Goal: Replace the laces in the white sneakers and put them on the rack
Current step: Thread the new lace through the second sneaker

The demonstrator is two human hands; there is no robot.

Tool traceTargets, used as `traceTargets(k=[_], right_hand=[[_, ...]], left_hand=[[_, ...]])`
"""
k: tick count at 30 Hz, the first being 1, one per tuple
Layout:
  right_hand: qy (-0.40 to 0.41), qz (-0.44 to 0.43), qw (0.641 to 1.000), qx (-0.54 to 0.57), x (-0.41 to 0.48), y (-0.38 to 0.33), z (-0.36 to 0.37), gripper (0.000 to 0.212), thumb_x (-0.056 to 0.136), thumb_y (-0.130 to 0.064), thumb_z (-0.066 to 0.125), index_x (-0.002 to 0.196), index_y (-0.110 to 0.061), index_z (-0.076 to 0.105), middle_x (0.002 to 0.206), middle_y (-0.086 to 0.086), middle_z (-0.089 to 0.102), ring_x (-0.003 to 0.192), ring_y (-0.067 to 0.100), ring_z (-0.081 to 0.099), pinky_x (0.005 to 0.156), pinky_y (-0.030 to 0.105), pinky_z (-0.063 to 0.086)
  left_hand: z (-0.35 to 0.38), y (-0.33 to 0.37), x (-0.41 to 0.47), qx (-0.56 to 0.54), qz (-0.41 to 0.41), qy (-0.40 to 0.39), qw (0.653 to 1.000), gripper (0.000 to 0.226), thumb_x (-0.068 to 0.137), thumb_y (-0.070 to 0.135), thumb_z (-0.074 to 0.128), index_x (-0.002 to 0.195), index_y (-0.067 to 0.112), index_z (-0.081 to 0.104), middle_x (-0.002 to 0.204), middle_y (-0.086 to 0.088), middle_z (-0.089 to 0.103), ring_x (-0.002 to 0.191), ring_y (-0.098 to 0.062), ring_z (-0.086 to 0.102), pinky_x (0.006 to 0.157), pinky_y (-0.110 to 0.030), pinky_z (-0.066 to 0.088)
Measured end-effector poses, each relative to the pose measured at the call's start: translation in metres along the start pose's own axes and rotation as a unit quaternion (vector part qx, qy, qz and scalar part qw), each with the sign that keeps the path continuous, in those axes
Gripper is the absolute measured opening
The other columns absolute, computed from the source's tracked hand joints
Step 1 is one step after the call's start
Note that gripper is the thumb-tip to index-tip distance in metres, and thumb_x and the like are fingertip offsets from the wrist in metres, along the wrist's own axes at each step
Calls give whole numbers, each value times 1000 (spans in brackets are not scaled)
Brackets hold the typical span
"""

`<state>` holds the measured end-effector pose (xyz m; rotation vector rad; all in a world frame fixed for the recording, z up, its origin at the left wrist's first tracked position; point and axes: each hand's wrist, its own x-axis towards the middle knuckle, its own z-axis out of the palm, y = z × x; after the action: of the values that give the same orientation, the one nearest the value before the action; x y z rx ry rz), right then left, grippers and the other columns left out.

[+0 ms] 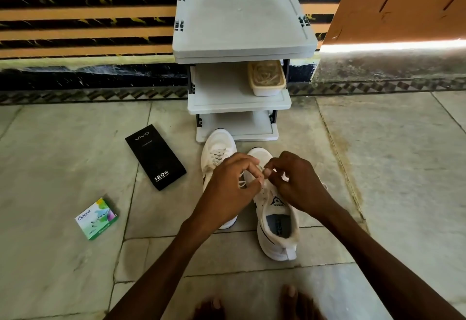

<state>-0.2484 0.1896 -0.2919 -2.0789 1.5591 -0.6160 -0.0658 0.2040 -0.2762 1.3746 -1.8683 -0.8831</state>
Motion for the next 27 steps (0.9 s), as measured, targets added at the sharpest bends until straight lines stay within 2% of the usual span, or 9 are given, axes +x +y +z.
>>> traceTargets(k=[3, 6, 8, 10, 13, 18, 22, 25, 27], right_hand=[[-2, -16, 1000, -8, -1, -12, -3, 12, 93, -26, 62, 89, -22, 73, 75, -11, 47, 71, 3, 44, 61, 17, 30], [-6, -15, 1000, -12, -2, -16, -6, 13, 94, -27, 62, 90, -22, 73, 76, -11, 47, 75, 10, 48, 62, 17, 32], [-9, -17, 999, -26, -3, -18, -7, 12, 94, -26, 61, 92, -23, 73, 79, -8, 49, 79, 12, 50, 62, 18, 32], [-7, -14, 998, -66, -5, -17, -6, 14, 95, -28, 59, 97, -24, 72, 85, -6, 50, 85, 14, 51, 62, 22, 32], [-3, -4, 993, -121, -8, -8, 0, 21, 97, -31, 53, 105, -23, 70, 94, -1, 57, 90, 18, 52, 62, 27, 32], [-12, 48, 985, -168, -11, 45, 13, 21, 97, -27, 47, 103, -19, 65, 92, 0, 56, 85, 22, 52, 58, 29, 37], [42, 119, 972, -197, -18, 84, 12, 19, 98, -25, 50, 100, -16, 67, 86, 1, 56, 79, 25, 54, 53, 27, 33], [58, 161, 970, -174, -21, 96, 5, 16, 96, -21, 53, 98, -14, 67, 86, 3, 55, 81, 28, 58, 53, 27, 35], [77, 144, 978, -131, -18, 87, 1, 16, 95, -22, 52, 93, -15, 67, 84, 1, 52, 74, 25, 58, 53, 27, 38]], left_hand=[[2, 7, 1, 27, -12, 23, 999, 5, 86, 17, 69, 83, 18, 66, 110, 11, 67, 105, -5, 59, 93, -23, 44], [0, 7, 3, 28, -33, -3, 999, 9, 88, 16, 66, 83, 20, 60, 94, 12, 70, 90, -3, 63, 80, -19, 51], [-1, 9, 3, 50, -29, -14, 998, 11, 89, 15, 65, 82, 20, 58, 79, 18, 63, 82, 2, 61, 70, -10, 47], [-1, 13, 1, 66, -37, -12, 997, 13, 89, 15, 65, 82, 22, 57, 73, 24, 54, 79, 8, 57, 68, -1, 42], [-2, 19, -1, 57, -60, -23, 996, 15, 90, 14, 65, 79, 23, 58, 70, 22, 57, 71, 2, 60, 67, 4, 38], [-10, 25, -4, -37, -106, -40, 993, 16, 88, 7, 66, 75, 17, 66, 61, 10, 69, 61, 1, 66, 66, -12, 51], [-15, 34, -8, -85, -118, -37, 989, 9, 87, 4, 66, 80, 10, 69, 65, 4, 72, 63, -3, 69, 66, -17, 55], [-14, 35, -6, -57, -107, -31, 992, 13, 87, 8, 67, 78, 16, 67, 66, 7, 71, 64, -2, 68, 68, -19, 55], [-10, 28, -2, 28, -96, -30, 995, 16, 87, 12, 65, 76, 23, 63, 73, 11, 69, 70, -1, 65, 71, -24, 53]])
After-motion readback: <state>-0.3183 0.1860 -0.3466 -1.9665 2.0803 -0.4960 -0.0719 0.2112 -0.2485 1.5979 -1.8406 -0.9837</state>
